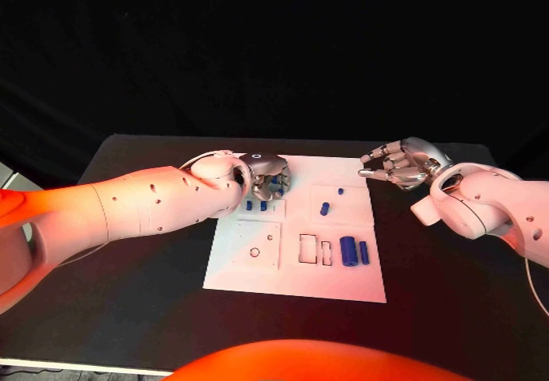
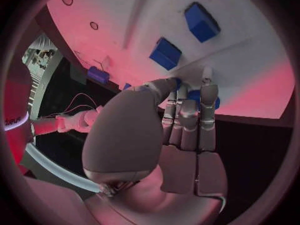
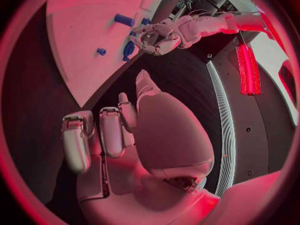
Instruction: Assemble the parts on the task board
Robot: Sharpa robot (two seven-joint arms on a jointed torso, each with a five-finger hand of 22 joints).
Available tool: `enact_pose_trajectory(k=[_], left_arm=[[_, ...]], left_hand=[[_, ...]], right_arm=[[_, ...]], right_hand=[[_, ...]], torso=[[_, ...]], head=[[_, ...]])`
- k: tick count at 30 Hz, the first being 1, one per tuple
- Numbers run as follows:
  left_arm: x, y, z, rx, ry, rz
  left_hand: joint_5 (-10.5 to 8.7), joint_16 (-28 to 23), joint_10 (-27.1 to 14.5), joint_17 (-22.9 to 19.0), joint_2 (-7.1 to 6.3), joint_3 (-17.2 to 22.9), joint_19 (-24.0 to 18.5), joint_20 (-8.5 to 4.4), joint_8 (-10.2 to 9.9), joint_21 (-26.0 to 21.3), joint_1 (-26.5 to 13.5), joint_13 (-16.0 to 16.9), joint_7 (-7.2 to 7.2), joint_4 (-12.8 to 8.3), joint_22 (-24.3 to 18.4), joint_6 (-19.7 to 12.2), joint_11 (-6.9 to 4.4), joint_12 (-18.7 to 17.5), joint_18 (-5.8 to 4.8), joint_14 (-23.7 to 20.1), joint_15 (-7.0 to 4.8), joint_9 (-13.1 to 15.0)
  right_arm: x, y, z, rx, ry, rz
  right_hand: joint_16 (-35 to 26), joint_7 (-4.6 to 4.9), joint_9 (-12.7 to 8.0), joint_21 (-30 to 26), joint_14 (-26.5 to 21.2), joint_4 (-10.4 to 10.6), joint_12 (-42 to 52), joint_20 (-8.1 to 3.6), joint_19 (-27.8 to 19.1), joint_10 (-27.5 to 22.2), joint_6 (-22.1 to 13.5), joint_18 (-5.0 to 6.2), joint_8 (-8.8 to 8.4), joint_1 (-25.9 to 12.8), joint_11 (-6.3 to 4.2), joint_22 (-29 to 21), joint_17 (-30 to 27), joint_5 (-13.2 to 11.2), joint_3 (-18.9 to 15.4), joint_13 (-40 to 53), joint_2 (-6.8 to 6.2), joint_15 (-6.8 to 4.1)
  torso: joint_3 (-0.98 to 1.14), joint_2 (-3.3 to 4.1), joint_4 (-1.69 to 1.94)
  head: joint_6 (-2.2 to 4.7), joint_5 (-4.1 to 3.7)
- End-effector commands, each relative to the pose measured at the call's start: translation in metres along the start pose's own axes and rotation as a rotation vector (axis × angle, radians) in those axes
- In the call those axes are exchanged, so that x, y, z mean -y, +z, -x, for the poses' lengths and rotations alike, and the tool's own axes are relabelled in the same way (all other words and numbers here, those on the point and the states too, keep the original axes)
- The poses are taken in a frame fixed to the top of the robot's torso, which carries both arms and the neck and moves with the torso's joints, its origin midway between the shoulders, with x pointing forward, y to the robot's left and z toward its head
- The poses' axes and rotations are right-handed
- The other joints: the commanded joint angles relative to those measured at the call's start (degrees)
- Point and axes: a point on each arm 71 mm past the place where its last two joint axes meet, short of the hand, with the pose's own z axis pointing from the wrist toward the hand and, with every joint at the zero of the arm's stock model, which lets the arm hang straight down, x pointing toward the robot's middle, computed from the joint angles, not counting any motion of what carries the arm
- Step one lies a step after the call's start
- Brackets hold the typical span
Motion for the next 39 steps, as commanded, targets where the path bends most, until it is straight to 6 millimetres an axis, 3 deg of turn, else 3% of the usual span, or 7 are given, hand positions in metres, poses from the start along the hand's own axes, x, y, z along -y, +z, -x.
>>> enact_pose_trajectory(k=[1, 12, 23, 30, 39], left_arm=[[0.001, 0.001, 0.0, 0.001, -0.006, -0.002], [0.002, -0.002, 0.004, 0.044, -0.034, -0.021], [0.004, -0.013, 0.029, 0.093, -0.158, -0.034], [-0.008, -0.024, 0.041, 0.1, -0.182, -0.005], [-0.026, -0.031, 0.04, 0.057, -0.153, 0.046]], left_hand=[[-0.11, 0.22, 0.29, 0.01, 0.29, 0.18, 0.12, -0.02, -0.66, 0.45, -0.21, -0.1, 0.22, -0.37, 0.28, 0.1, 0.14, -0.74, -0.66, 0.39, 0.26, 0.07], [-0.18, 1.26, 3.15, 2.67, 0.44, 1.05, 2.02, -0.06, -1.49, 2.91, -1.2, 0.02, 0.28, -1.98, 3.31, 1.69, -0.09, -2.88, -1.18, 2.35, 0.08, 1.03], [-0.24, 1.7, 5.15, 3.93, 0.4, 0.84, 3.35, -0.13, -1.86, 3.97, -3.06, 0.26, 0.05, -2.18, 4.77, 3.13, -0.28, -5.0, -1.51, 3.4, -0.06, 1.99], [-0.26, 1.81, 6.04, 4.26, 0.39, 0.34, 3.75, -0.2, -2.06, 3.99, -4.44, 0.46, -0.15, -1.71, 4.94, 3.79, -0.42, -6.3, -1.6, 3.76, -0.16, 2.61], [-0.27, 1.79, 6.5, 4.23, 0.25, 0.08, 3.81, -0.26, -2.15, 3.84, -4.97, 0.57, -0.29, -1.51, 4.84, 4.07, -0.54, -6.91, -1.6, 3.82, -0.22, 2.92]], right_arm=[[-0.001, 0.0, -0.002, -0.012, -0.003, 0.013], [-0.001, 0.0, -0.002, -0.012, -0.003, 0.014], [-0.001, 0.0, -0.002, -0.011, -0.004, 0.015], [-0.001, 0.0, -0.001, -0.009, -0.004, 0.014], [0.0, -0.001, 0.0, -0.007, -0.005, 0.012]], right_hand=[[-0.16, 0.09, 0.07, 0.25, -0.13, 0.02, -0.27, 0.21, 5.89, -0.33, -0.35, -0.39, 0.28, 0.41, -0.03, 15.09, 0.06, -0.02, -0.28, -0.04, 0.19, 0.3], [-0.16, 0.09, 0.07, 0.25, -0.13, 0.02, -0.27, 0.21, 5.89, -0.33, -0.35, -0.39, 0.28, 0.41, -0.03, 15.09, 0.06, -0.02, -0.28, -0.04, 0.19, 0.3], [-0.16, 0.09, 0.07, 0.25, -0.13, 0.02, -0.27, 0.21, 5.89, -0.33, -0.35, -0.39, 0.28, 0.41, -0.03, 15.09, 0.06, -0.02, -0.28, -0.04, 0.19, 0.3], [-0.16, 0.09, 0.07, 0.25, -0.13, 0.02, -0.27, 0.21, 5.89, -0.33, -0.35, -0.39, 0.28, 0.41, -0.03, 15.09, 0.06, -0.02, -0.28, -0.04, 0.19, 0.3], [-0.13, 0.06, 0.07, 0.25, -0.09, 0.03, -0.31, 0.18, 5.89, -0.19, -0.35, -0.39, 0.42, 0.53, -0.06, 15.09, 0.12, -0.03, -0.35, -0.15, 0.32, 0.27]], torso=[[0.0, 0.01, 0.02], [0.01, -0.04, -0.01], [0.02, -0.11, 0.09], [0.05, -0.12, 0.13], [-0.02, -0.02, 0.11]], head=[[0.0, -0.02], [0.16, 0.16], [0.46, 0.23], [0.67, 0.34], [0.72, 0.42]])
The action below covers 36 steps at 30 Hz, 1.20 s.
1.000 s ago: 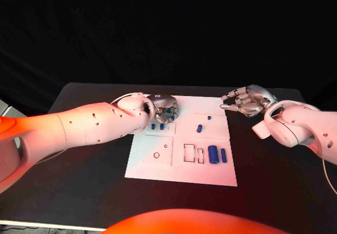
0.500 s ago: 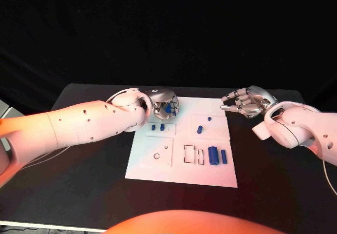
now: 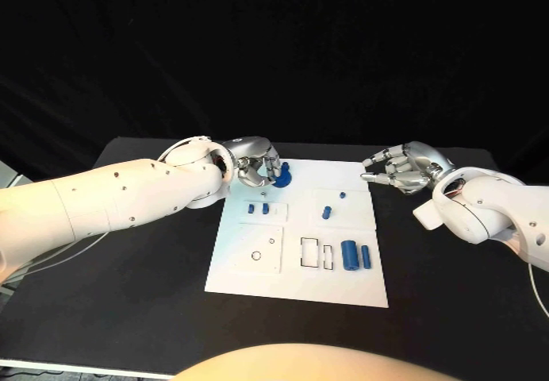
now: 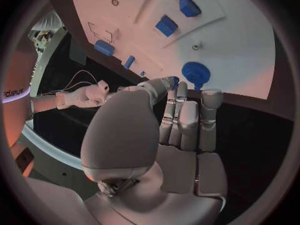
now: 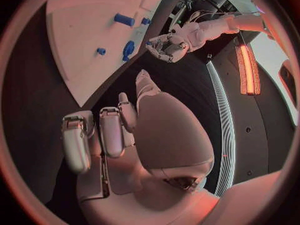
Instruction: Assemble the parts on the task board
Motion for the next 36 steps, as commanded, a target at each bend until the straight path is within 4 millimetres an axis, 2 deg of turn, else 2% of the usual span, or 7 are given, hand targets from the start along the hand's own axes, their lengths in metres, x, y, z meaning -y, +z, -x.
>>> enact_pose_trajectory(k=[1, 18, 36], left_arm=[[-0.005, -0.001, -0.003, -0.043, 0.006, 0.019], [-0.019, -0.008, -0.016, -0.092, 0.061, 0.049], [-0.018, -0.013, -0.019, -0.117, 0.043, 0.045]], left_hand=[[-0.07, 0.23, 0.72, -0.03, -0.03, -0.53, 0.23, 0.03, -0.18, -0.03, -1.04, 0.04, -0.18, 0.24, -0.22, 0.58, 0.04, -0.59, -0.67, 0.46, -0.14, 0.23], [-0.01, 0.27, 1.38, 0.16, -0.37, -0.74, 0.32, -0.06, -0.32, -0.2, -1.24, 0.21, -0.41, 0.21, -0.32, 0.91, -0.17, -1.26, -0.67, 0.57, -0.28, 0.6], [-0.02, 0.17, 1.58, -0.18, -0.49, -0.75, 0.11, -0.11, -0.38, -0.47, -1.15, 0.28, -0.43, 0.08, -0.68, 0.98, -0.21, -1.43, -0.6, 0.44, -0.33, 0.69]], right_arm=[[-0.001, 0.0, -0.001, -0.01, -0.004, 0.014], [0.0, -0.001, -0.001, -0.009, -0.002, 0.012], [0.0, -0.001, 0.0, -0.009, -0.002, 0.011]], right_hand=[[-0.13, 0.06, 0.07, 0.25, -0.09, 0.04, -0.31, 0.18, 5.9, -0.19, -0.35, -0.39, 0.19, 0.28, -0.06, 15.05, 0.05, -0.03, -0.35, -0.05, 0.07, 0.27], [-0.13, 0.06, 0.07, 0.25, -0.09, 0.04, -0.31, 0.18, 5.9, -0.19, -0.35, -0.39, 0.19, 0.28, -0.06, 15.05, 0.05, -0.03, -0.35, -0.05, 0.07, 0.27], [-0.13, 0.06, 0.07, 0.25, -0.09, 0.04, -0.31, 0.18, 5.9, -0.19, -0.35, -0.39, 0.19, 0.28, -0.06, 15.05, 0.05, -0.03, -0.35, -0.05, 0.07, 0.27]], torso=[[-0.1, 0.11, -0.03], [-0.03, 0.09, -0.08], [0.0, 0.09, -0.15]], head=[[-0.04, -0.07], [-0.41, 0.38], [-0.59, 0.6]])
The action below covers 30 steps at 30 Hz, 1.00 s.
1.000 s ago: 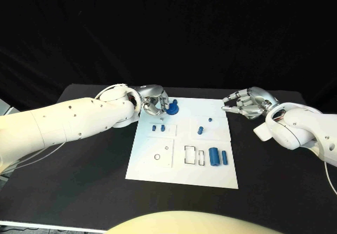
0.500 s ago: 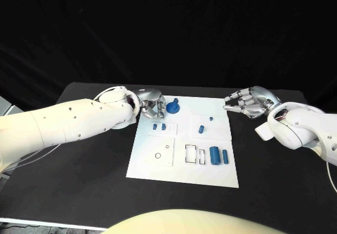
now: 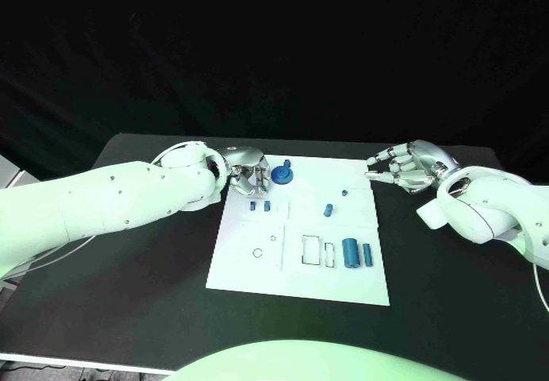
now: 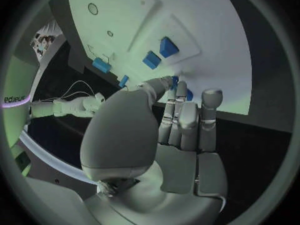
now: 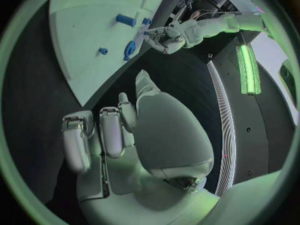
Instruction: Assemble the parts on the task board
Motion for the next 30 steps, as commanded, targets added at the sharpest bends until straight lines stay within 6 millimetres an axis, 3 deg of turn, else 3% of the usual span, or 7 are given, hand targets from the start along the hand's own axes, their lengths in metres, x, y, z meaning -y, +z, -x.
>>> enact_pose_trajectory(k=[1, 30], left_arm=[[0.0019, 0.0002, -0.0016, -0.019, -0.001, -0.005], [0.0038, 0.0083, -0.0075, -0.019, 0.035, -0.013]], left_hand=[[-0.02, 0.17, 0.45, -0.05, -0.11, -0.2, 0.11, -0.11, -0.27, -0.24, -0.17, 0.04, 0.07, -0.15, -0.05, 0.5, 0.1, -0.21, -0.6, 0.25, -0.13, 0.06], [-0.05, 0.15, 0.69, 0.05, -0.2, -0.2, -0.13, -0.16, -0.41, -0.52, -0.06, 0.14, 0.07, -0.3, -0.39, 0.53, 0.07, -0.47, -0.54, 0.2, -0.17, 0.17]], right_arm=[[-0.0011, -0.0002, -0.0013, -0.011, -0.002, 0.014], [-0.002, 0.0, -0.0007, 0.002, -0.004, 0.022]], right_hand=[[-0.13, 0.06, 0.07, 0.25, -0.09, 0.03, -0.31, 0.18, 5.89, -0.19, -0.35, -0.39, 0.2, 0.3, -0.06, 15.08, 0.06, -0.03, -0.35, -0.05, 0.09, 0.27], [-0.84, 0.07, 0.05, 0.25, -0.54, -0.02, -1.55, 0.16, 5.89, -1.48, -0.48, -0.39, 0.36, 0.55, -0.06, 15.08, -0.97, -0.03, -0.51, -1.52, 0.1, 0.27]], torso=[[0.02, -0.01, -0.04], [0.02, 0.0, -0.06]], head=[[-0.17, 0.02], [-0.35, -0.12]])
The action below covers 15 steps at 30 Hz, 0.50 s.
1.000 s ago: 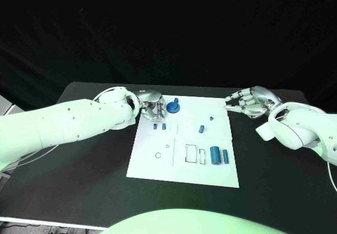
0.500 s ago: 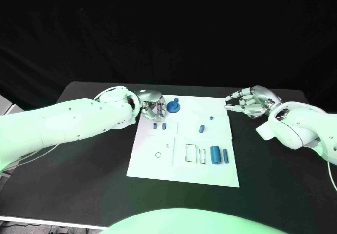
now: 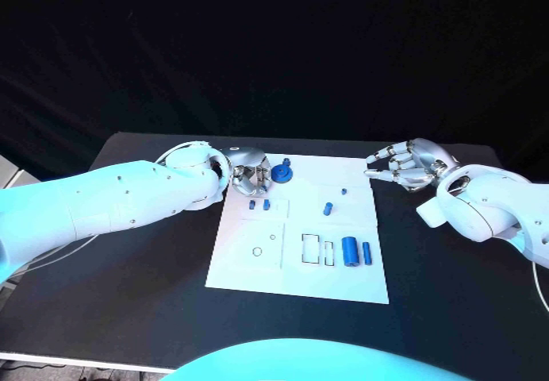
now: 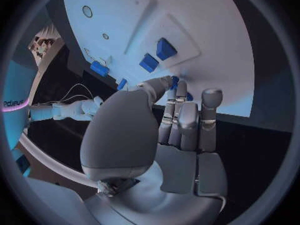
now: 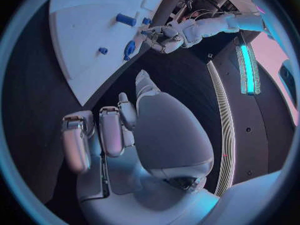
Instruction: Assemble the parts on the task board
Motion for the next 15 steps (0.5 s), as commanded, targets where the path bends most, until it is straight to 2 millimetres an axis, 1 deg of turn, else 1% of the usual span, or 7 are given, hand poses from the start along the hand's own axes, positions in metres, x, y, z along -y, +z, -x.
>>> enact_pose_trajectory(k=[1, 4, 6, 8, 11, 12, 15], left_arm=[[0.0028, 0.0013, -0.0026, -0.009, 0.008, -0.015], [0.0029, 0.0016, -0.0034, -0.015, 0.008, -0.014], [0.0029, 0.0018, -0.0042, -0.022, 0.009, -0.012], [0.0028, 0.0018, -0.0049, -0.03, 0.01, -0.009], [0.0022, 0.0019, -0.0059, -0.042, 0.012, -0.004], [0.0021, 0.002, -0.0061, -0.044, 0.013, -0.003], [0.0023, 0.0022, -0.0071, -0.054, 0.014, -0.001]], left_hand=[[-0.05, 0.15, 0.27, 0.05, -0.19, -0.04, -0.13, -0.16, -0.08, -0.26, -0.05, 0.02, -0.08, -0.14, -0.06, 0.38, 0.05, -0.35, -0.54, 0.21, -0.17, 0.09], [-0.05, 0.14, 0.34, 0.04, -0.19, -0.03, -0.13, -0.17, -0.11, -0.27, -0.01, 0.05, -0.09, -0.19, -0.07, 0.41, 0.04, -0.41, -0.54, 0.19, -0.18, 0.12], [-0.05, 0.14, 0.34, 0.04, -0.19, -0.03, -0.13, -0.17, -0.11, -0.27, -0.01, 0.05, -0.09, -0.19, -0.07, 0.41, 0.04, -0.41, -0.54, 0.19, -0.18, 0.12], [-0.05, 0.14, 0.34, 0.04, -0.19, -0.03, -0.13, -0.17, -0.11, -0.27, -0.01, 0.05, -0.09, -0.19, -0.07, 0.41, 0.04, -0.41, -0.54, 0.19, -0.18, 0.12], [-0.05, 0.15, 0.39, 0.06, -0.17, -0.01, -0.15, -0.18, -0.12, -0.3, 0.03, 0.07, -0.1, -0.22, -0.09, 0.43, 0.03, -0.45, -0.54, 0.18, -0.19, 0.15], [-0.05, 0.15, 0.39, 0.06, -0.17, -0.01, -0.15, -0.18, -0.12, -0.3, 0.03, 0.07, -0.1, -0.22, -0.09, 0.43, 0.03, -0.45, -0.54, 0.18, -0.19, 0.15], [-0.05, 0.11, 0.43, -0.06, -0.16, -0.01, -0.29, -0.19, -0.14, -0.43, 0.06, 0.1, -0.1, -0.25, -0.29, 0.46, 0.02, -0.49, -0.5, 0.12, -0.2, 0.17]], right_arm=[[-0.0017, 0.0, -0.0007, 0.0, -0.004, 0.02], [-0.0018, 0.0, -0.0007, 0.001, -0.004, 0.021], [-0.0018, 0.0, -0.0007, 0.001, -0.003, 0.021], [-0.0018, 0.0, -0.0005, 0.002, -0.003, 0.022], [-0.0019, 0.0, -0.0003, 0.005, -0.004, 0.024], [-0.002, 0.0, -0.0002, 0.006, -0.003, 0.025], [-0.0022, 0.0, 0.0002, 0.011, -0.001, 0.028]], right_hand=[[-0.22, 0.08, 0.05, 0.25, -0.31, 0.13, -0.32, 0.16, 5.89, -0.34, -0.47, -0.39, 0.36, 0.55, 0.04, 15.1, -0.05, -0.02, -0.35, -0.04, 0.1, 0.04], [-0.3, 0.08, 0.05, 0.25, -0.37, 0.13, -0.43, 0.16, 5.89, -0.46, -0.49, -0.39, 0.37, 0.56, 0.04, 15.1, -0.16, -0.02, -0.36, -0.17, 0.1, 0.05], [-1.46, 0.07, 0.04, 0.23, -1.17, 0.21, -3.54, 0.16, 5.88, -3.62, -0.62, -0.38, 0.56, 0.77, 0.02, 15.08, -1.62, -0.02, -0.5, -3.59, 0.18, 0.02], [-3.23, 0.04, 0.02, -2.06, -2.29, 0.29, -6.11, 0.09, 4.99, -5.84, -0.8, 0.23, 0.75, 0.93, -0.01, 13.42, -3.72, -0.02, -0.67, -6.42, 0.22, 0.0], [-4.03, 0.04, 0.02, -2.82, -2.78, 0.3, -6.91, 0.11, 4.69, -6.44, -0.89, 0.42, 0.9, 1.03, -0.01, 12.86, -4.61, -0.02, -0.8, -7.37, 0.21, -0.02], [-4.78, 0.03, 0.03, -3.96, -3.28, 0.3, -7.93, 0.12, 4.26, -7.4, -0.93, 0.7, 1.07, 1.11, 0.0, 12.05, -5.44, -0.02, -0.88, -8.53, 0.23, -0.02], [-12.92, -0.02, 0.1, -14.44, -8.63, 0.42, -19.09, 0.19, 0.26, -17.41, -1.57, 3.05, 1.82, 1.51, 0.11, 4.59, -14.22, -0.01, -1.15, -20.74, 0.39, -0.06]], torso=[[0.0, -0.03, 0.0], [0.0, -0.03, 0.02], [-0.01, -0.05, 0.03], [-0.01, -0.07, 0.04], [-0.01, -0.05, 0.05], [-0.02, -0.06, 0.05], [-0.03, -0.06, 0.06]], head=[[-0.09, -0.04], [-0.12, -0.11], [-0.17, -0.12], [-0.22, -0.15], [-0.17, -0.14], [-0.17, -0.12], [-0.23, -0.15]])
